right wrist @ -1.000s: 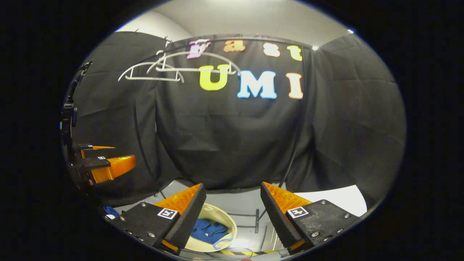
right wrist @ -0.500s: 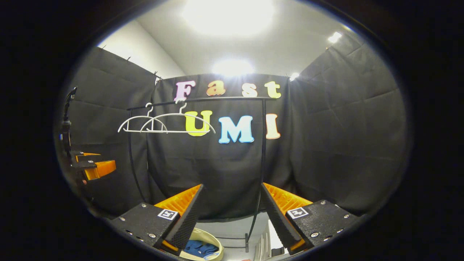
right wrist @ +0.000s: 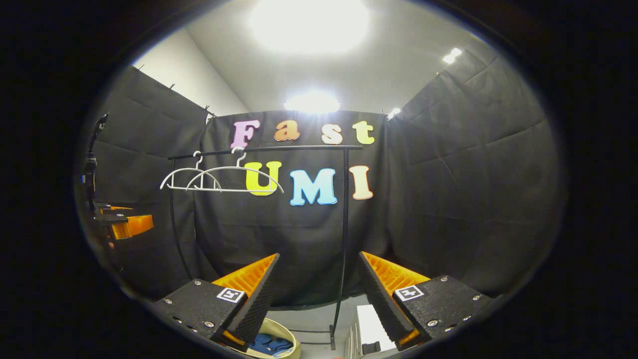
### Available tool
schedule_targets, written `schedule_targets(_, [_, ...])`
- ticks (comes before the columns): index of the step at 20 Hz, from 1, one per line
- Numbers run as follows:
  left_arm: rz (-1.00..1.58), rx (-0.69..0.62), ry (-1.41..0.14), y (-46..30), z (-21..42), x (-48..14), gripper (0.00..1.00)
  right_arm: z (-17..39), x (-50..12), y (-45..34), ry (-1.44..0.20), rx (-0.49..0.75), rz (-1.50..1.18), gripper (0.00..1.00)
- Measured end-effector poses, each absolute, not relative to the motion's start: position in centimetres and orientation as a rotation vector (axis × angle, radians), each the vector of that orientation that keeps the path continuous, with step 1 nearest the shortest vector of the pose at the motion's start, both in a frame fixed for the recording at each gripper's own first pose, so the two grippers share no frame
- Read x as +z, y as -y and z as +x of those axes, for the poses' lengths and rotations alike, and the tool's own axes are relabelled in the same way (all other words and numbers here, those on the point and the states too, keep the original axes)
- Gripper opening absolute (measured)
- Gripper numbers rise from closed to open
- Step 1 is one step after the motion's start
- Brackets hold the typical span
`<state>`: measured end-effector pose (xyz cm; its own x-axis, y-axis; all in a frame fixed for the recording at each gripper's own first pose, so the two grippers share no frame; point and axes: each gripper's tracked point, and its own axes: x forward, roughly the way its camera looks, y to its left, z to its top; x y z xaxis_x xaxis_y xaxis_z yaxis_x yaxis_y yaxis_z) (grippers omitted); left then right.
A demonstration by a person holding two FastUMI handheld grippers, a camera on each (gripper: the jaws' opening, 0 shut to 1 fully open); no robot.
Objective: Grasp the clothes on the hanger with both hands and then place them into the laundry hamper below.
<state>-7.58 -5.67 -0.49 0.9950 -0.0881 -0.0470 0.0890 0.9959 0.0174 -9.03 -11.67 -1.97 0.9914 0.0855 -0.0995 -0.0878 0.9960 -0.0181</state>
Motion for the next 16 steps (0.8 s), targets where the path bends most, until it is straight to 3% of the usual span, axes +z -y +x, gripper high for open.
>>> schedule_targets(16, [0.023,-0.098,-0.018,6.4,-6.1,0.4,0.99,-8.1,-1.7,11.4,-0.074,0.081,-0.004,0.93])
